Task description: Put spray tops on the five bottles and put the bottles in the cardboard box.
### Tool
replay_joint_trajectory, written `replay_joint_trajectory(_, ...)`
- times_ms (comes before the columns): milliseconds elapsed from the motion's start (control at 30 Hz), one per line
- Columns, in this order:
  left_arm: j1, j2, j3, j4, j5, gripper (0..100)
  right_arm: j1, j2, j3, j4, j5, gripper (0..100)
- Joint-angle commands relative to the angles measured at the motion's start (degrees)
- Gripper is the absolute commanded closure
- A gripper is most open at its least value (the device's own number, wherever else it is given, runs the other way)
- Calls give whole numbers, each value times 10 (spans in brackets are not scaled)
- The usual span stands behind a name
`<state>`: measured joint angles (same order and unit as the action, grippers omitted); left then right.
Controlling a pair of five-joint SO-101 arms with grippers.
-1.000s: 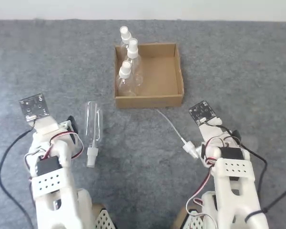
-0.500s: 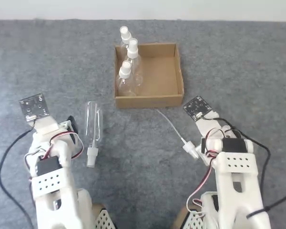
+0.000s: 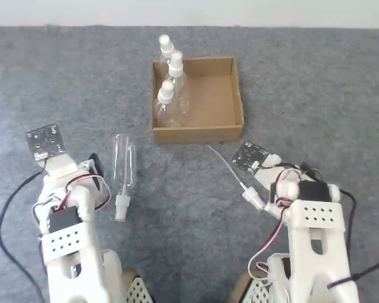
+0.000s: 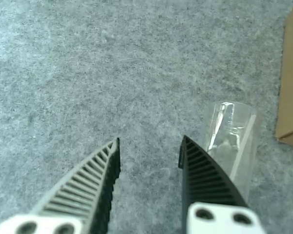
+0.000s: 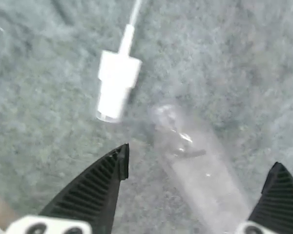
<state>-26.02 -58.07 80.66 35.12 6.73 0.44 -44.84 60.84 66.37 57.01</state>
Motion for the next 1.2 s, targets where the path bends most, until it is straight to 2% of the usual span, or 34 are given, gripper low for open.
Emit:
replay_joint_trajectory(0,3,-9,-5,-15,-5,811,38,-11,-43,2,63,615)
replay_joint_trajectory(300,3,-9,-5,-15,-5,811,48,5,-44,0,108,615)
replay_joint_trajectory(800,3,-9,-5,-15,-5,811,68,248,-169,-15,157,614)
replay_joint_trajectory(933,3,-9,-5,-15,-5,811,68,315,-206,-16,154,615)
replay_joint_trajectory(1100,3,-9,-5,-15,-5,811,68,372,-247,-16,111,616)
replay_joint_trajectory(1167,3,-9,-5,-15,-5,811,68,386,-257,-16,100,646)
